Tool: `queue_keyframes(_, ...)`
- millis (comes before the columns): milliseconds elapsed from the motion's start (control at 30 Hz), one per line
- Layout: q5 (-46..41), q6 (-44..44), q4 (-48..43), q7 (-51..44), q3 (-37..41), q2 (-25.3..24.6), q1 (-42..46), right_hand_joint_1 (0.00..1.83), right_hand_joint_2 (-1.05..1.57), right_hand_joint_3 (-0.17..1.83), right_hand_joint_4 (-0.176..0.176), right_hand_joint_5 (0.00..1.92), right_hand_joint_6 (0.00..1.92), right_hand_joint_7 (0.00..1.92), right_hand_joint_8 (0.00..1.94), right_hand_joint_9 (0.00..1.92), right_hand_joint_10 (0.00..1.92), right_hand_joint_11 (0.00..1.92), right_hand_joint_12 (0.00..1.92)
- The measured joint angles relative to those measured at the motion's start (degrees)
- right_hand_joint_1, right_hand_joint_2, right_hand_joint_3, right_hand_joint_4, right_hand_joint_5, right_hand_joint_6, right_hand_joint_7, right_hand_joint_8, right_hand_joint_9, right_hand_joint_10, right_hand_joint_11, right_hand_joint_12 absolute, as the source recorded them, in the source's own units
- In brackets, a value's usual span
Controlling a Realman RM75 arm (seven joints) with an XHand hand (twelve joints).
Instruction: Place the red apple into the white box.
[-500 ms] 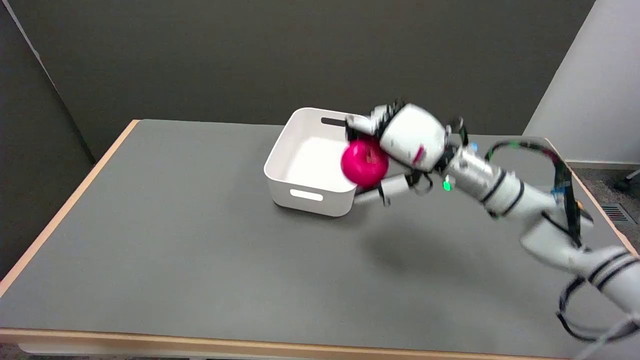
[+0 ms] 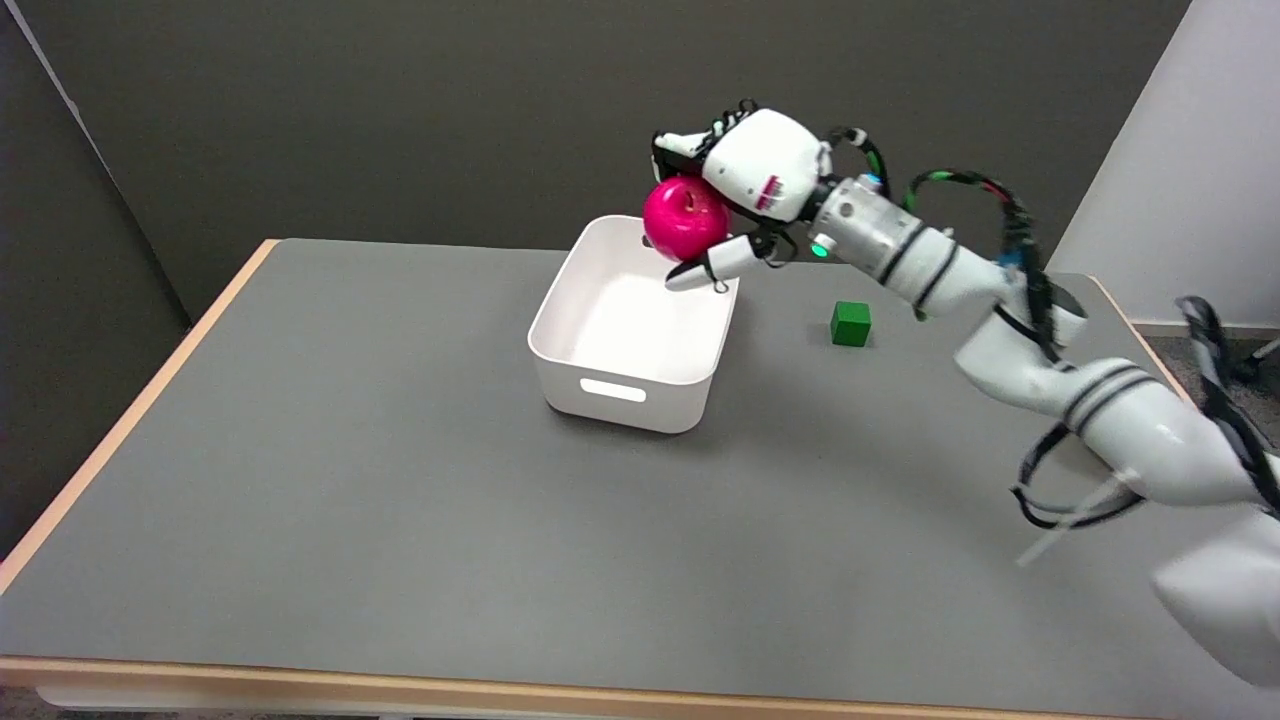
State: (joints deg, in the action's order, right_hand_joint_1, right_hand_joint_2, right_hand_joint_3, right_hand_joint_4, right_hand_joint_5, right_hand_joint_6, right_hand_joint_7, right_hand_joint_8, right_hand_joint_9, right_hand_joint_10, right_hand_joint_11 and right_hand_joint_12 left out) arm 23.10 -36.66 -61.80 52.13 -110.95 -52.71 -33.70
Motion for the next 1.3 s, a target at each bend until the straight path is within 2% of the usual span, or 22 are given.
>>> queue_keyframes(133,2.0,1.5,8.6,0.1,-3.3,-3.7,-5.7,1.17,1.01,0.51,-0.079,0.65,1.48,0.87,1.44,0.93,1.72,0.8,1.85)
queue_keyframes(200,3.1,2.4,12.9,0.2,-4.8,-5.8,-8.3,1.17,1.02,0.49,-0.084,0.64,1.48,0.87,1.45,0.92,1.73,0.78,1.85)
queue_keyframes(267,4.0,3.2,16.2,0.2,-5.9,-7.4,-10.2,1.18,1.1,0.35,-0.168,0.67,1.49,0.73,1.5,0.92,1.73,0.73,1.85)
queue_keyframes(333,4.9,3.9,19.2,0.3,-7.0,-8.9,-11.8,1.18,1.12,0.33,-0.176,0.67,1.49,0.72,1.51,0.92,1.73,0.73,1.85)
queue_keyframes(400,5.5,4.5,21.4,0.4,-7.8,-10.0,-13.0,1.17,1.21,0.18,-0.176,0.63,1.51,0.69,1.52,0.87,1.69,0.6,1.9)
queue_keyframes(433,5.8,4.8,22.5,0.5,-8.2,-10.6,-13.6,1.12,1.18,0.25,-0.13,0.56,1.42,0.67,1.42,0.83,1.62,0.49,1.92)
queue_keyframes(467,6.1,5.1,23.5,0.7,-8.6,-11.2,-14.1,0.93,0.96,0.67,0.027,0.36,1.1,0.64,1.09,0.76,1.44,0.31,1.92)
queue_keyframes(500,6.4,5.4,24.3,0.9,-8.9,-11.6,-14.5,0.74,0.8,0.92,0.111,0.21,0.78,0.52,0.79,0.64,1.23,0.23,1.81)
queue_keyframes(533,6.6,5.7,24.9,1.2,-9.2,-11.9,-14.8,0.45,0.67,0.97,0.111,0.06,0.32,0.22,0.41,0.42,0.88,0.31,1.51)
queue_keyframes(567,6.8,6.1,25.6,1.5,-9.5,-12.3,-15.2,0.31,0.6,0.97,0.11,0.0,0.08,0.06,0.18,0.27,0.67,0.3,1.34)
queue_keyframes(633,7.1,6.8,26.4,2.5,-9.9,-12.9,-15.5,0.27,0.58,0.88,0.108,0.0,0.0,0.0,0.0,0.09,0.5,0.15,1.24)
queue_keyframes(700,7.4,7.5,26.8,3.8,-10.3,-13.2,-15.7,0.25,0.55,0.86,0.11,0.0,0.0,0.0,0.0,0.01,0.44,0.08,1.19)
queue_keyframes(833,7.8,9.3,26.2,6.9,-10.7,-13.4,-15.5,0.23,0.54,0.84,0.117,0.0,0.0,0.0,0.0,0.0,0.4,0.07,1.2)
queue_keyframes(900,7.8,10.2,25.0,8.1,-10.9,-13.2,-15.0,0.15,0.5,0.91,0.141,0.0,0.12,0.0,0.0,0.0,0.42,0.09,1.17)
queue_keyframes(967,7.8,11.3,23.2,9.3,-10.9,-12.7,-14.2,0.14,0.49,0.9,0.145,0.0,0.14,0.0,0.0,0.0,0.43,0.09,1.17)
queue_keyframes(1167,6.4,14.0,16.5,11.8,-9.3,-10.5,-10.2,0.16,0.53,0.94,0.109,0.0,0.09,0.0,0.0,0.0,0.23,0.0,0.91)
queue_keyframes(1300,4.6,14.8,11.7,12.8,-5.8,-9.1,-6.0,0.17,0.56,0.94,0.1,0.01,0.16,0.0,0.02,0.0,0.24,0.0,0.89)
